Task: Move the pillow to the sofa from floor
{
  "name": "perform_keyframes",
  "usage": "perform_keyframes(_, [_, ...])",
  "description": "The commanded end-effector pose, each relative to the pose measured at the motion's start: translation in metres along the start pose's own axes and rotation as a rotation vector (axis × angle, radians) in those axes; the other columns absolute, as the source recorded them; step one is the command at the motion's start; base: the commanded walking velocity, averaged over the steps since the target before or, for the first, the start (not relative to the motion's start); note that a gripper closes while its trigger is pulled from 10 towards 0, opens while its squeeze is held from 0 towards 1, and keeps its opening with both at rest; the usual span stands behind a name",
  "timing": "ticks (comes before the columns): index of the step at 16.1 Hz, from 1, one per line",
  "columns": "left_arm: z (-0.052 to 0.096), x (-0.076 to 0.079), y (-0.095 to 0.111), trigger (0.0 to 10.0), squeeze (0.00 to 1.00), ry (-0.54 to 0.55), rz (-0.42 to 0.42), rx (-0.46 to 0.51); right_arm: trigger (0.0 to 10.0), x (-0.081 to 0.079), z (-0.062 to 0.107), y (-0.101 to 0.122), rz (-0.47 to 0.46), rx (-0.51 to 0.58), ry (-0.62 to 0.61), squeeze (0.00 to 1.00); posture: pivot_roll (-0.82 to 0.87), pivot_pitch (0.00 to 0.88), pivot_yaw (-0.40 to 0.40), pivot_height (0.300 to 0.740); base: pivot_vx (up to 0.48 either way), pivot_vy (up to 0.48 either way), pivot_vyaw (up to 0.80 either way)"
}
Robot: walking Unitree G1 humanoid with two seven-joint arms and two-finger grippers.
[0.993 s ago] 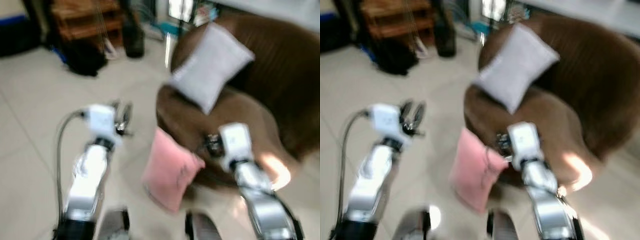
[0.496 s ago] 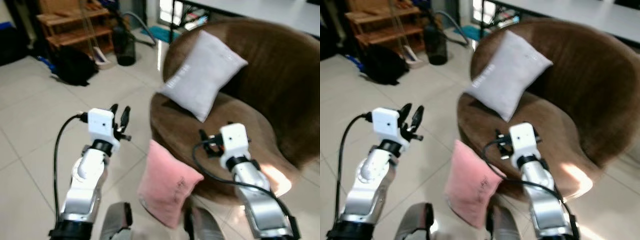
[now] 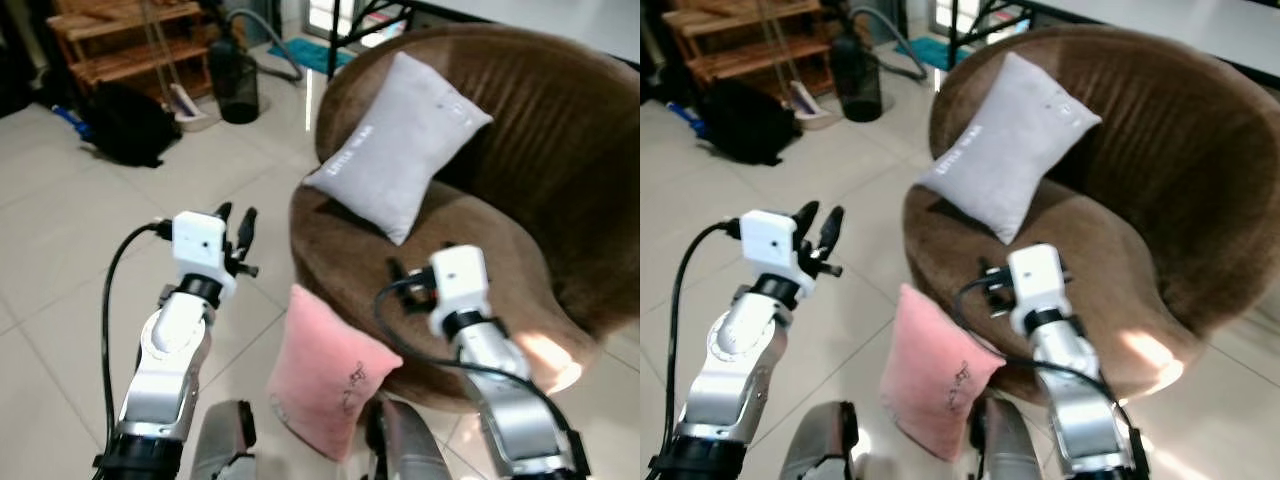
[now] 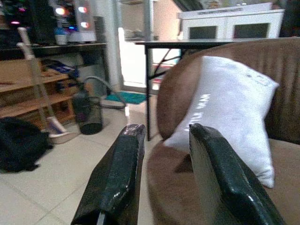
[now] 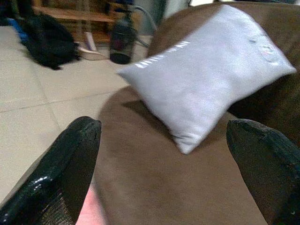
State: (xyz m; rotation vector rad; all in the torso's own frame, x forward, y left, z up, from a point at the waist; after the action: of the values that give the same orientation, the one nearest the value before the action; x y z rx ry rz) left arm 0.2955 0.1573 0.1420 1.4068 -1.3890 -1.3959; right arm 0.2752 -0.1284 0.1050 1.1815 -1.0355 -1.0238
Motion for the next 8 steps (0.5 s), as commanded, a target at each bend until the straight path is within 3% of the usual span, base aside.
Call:
perform_keyframes(1, [0.001, 0.0, -0.001, 10.0, 0.0, 0.0, -0.008, -0.004, 10.0, 0.004, 0.0, 0.0, 0.001, -0.006, -0.01, 0.0, -0.06, 0.027, -0.017, 0.561, 0.0, 0.0, 0.0])
perform_keyframes(8, [0.009, 0.006, -0.006, 10.0, 0.0, -0.06, -0.014, -0.029, 10.0, -0.008, -0.003, -0.008, -0.045, -0.035, 0.02, 0.0, -0.04, 0.049, -0.011, 0.506, 0.0, 0.0, 0.0])
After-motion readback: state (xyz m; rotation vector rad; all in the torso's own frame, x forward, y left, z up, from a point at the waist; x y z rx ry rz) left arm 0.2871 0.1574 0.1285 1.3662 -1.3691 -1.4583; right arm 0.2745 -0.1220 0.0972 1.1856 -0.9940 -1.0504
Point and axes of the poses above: a point about 5 cm out from each wrist's last joint towards the gripper, its own z axis pointing back from the gripper into the wrist, its own y axis along the axis of the wrist's last joint, x = y × z, the point moved 1 cm from there along -z, pointing out of the wrist towards the gripper, and after that the axes turned 6 degrees about -z, right-handed, at the moved point
